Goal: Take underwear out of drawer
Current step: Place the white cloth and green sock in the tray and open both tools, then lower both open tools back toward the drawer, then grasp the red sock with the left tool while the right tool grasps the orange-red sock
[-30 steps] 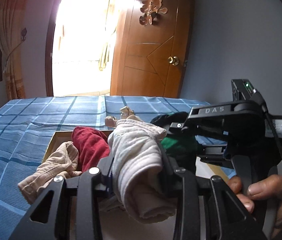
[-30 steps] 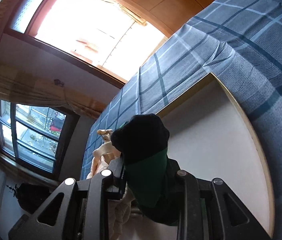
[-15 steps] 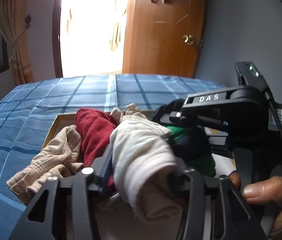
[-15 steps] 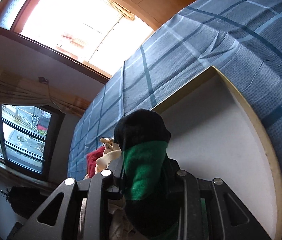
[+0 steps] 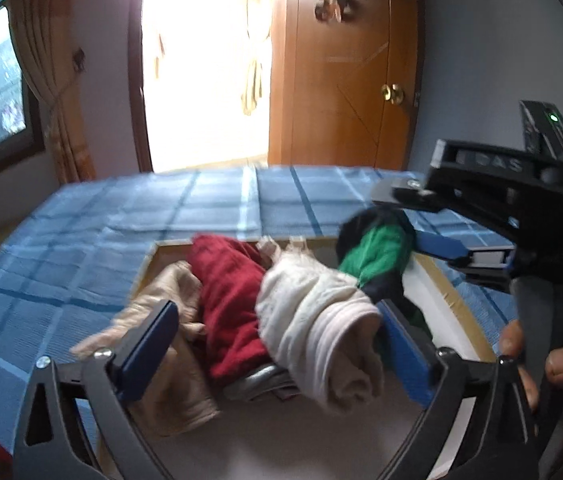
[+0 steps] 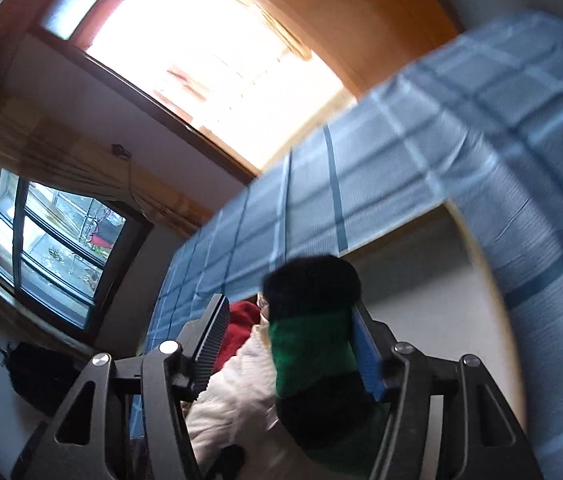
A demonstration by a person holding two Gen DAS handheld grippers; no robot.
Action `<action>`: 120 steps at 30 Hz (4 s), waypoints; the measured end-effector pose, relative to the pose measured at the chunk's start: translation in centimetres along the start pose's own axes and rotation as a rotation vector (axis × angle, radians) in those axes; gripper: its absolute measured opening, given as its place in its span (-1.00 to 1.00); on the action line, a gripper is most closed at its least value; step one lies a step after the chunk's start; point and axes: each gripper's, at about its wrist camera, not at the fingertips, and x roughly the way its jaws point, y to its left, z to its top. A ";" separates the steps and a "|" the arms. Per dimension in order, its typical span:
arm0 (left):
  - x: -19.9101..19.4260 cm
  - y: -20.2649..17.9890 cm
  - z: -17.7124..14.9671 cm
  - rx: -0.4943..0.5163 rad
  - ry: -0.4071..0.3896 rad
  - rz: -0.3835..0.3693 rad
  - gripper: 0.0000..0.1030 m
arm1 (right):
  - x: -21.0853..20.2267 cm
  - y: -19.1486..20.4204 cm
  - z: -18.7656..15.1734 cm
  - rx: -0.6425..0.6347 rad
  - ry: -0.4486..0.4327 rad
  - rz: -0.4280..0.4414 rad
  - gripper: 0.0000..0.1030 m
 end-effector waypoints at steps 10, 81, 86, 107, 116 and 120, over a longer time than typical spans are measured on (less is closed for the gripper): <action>-4.4 4.0 -1.9 -0.098 0.011 0.010 0.95 | -7.9 1.1 -3.2 -0.071 -0.091 0.067 0.20; -6.2 4.9 -21.1 0.019 0.461 -0.030 0.95 | -18.7 -11.8 -24.9 -0.004 0.203 -0.213 0.20; -5.7 5.2 -21.4 0.033 0.494 -0.017 0.95 | -14.8 -9.8 -26.3 -0.033 0.328 -0.128 0.20; -4.5 5.5 -21.2 0.079 0.519 -0.038 0.95 | -3.3 -6.7 -30.1 -0.127 0.621 -0.160 0.20; -4.1 5.4 -21.1 0.121 0.529 -0.048 0.95 | -0.6 -5.5 -31.4 -0.211 0.677 -0.268 0.19; -4.1 5.0 -21.2 0.147 0.543 -0.058 0.95 | -0.2 -5.2 -32.1 -0.273 0.688 -0.316 0.00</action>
